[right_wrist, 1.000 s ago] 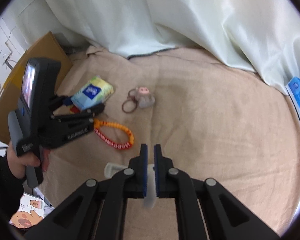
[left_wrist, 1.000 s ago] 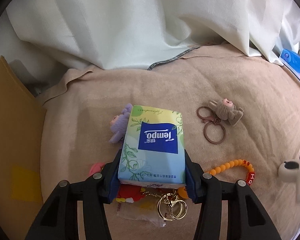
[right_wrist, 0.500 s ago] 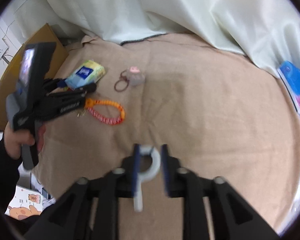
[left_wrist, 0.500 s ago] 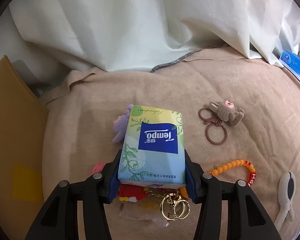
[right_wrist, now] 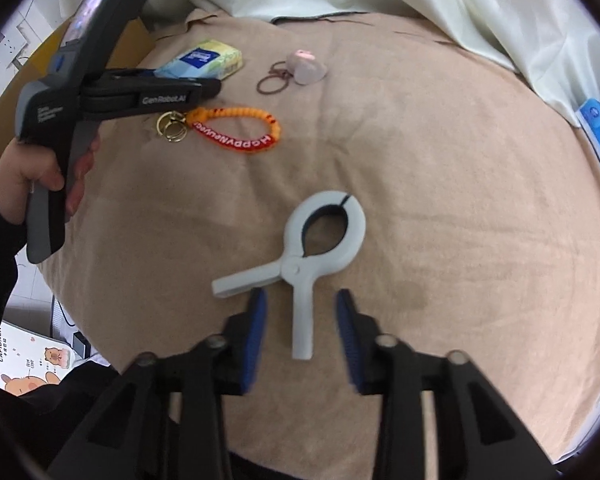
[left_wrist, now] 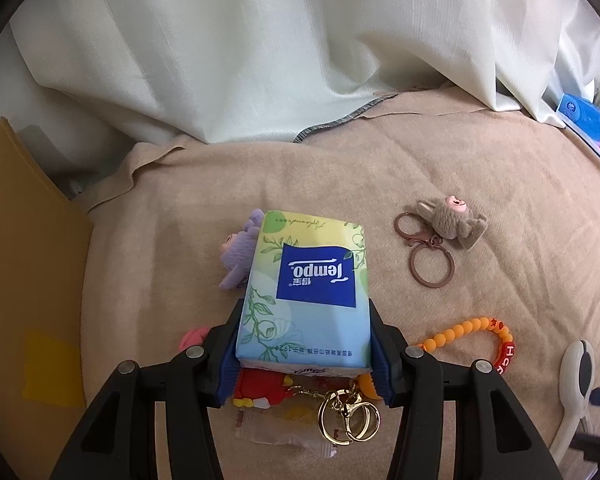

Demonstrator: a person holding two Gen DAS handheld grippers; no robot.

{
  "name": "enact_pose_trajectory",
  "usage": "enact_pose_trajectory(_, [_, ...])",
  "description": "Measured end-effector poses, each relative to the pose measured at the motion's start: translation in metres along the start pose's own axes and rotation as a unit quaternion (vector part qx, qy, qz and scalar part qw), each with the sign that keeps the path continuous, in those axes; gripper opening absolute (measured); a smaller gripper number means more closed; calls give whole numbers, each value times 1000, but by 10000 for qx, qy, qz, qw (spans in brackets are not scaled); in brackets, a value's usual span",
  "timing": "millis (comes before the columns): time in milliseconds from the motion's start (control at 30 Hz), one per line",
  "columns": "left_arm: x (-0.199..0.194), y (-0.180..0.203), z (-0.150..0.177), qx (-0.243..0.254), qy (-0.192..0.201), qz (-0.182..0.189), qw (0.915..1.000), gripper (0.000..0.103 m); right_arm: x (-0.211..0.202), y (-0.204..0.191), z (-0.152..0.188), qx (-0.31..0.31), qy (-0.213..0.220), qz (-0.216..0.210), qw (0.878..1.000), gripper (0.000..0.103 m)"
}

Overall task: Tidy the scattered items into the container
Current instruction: 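Carry the tissue pack and white clip over the box with both tools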

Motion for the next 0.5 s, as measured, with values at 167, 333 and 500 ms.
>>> enact_pose_trajectory(167, [0, 0, -1, -38, 11, -4, 10000, 53, 6, -2, -1, -162, -145, 69, 9997, 11])
enact_pose_trajectory(333, [-7, -6, -5, -194, 70, 49, 9998, 53, -11, -4, -8, -72, 152, 30, 9999, 10])
enact_pose_trajectory(500, [-37, -31, -13, -598, 259, 214, 9976, 53, -40, -7, -21, -67, 512, 45, 9987, 10])
Point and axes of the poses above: each gripper's, at about its wrist camera, not at the fingertips, and x roughly the way its jaws point, y to its right, z to its underside, the point moved 3 cm from there along x, roughly the way its jaws point, and after that the axes turned 14 degrees about -z, right-handed, at the moved point
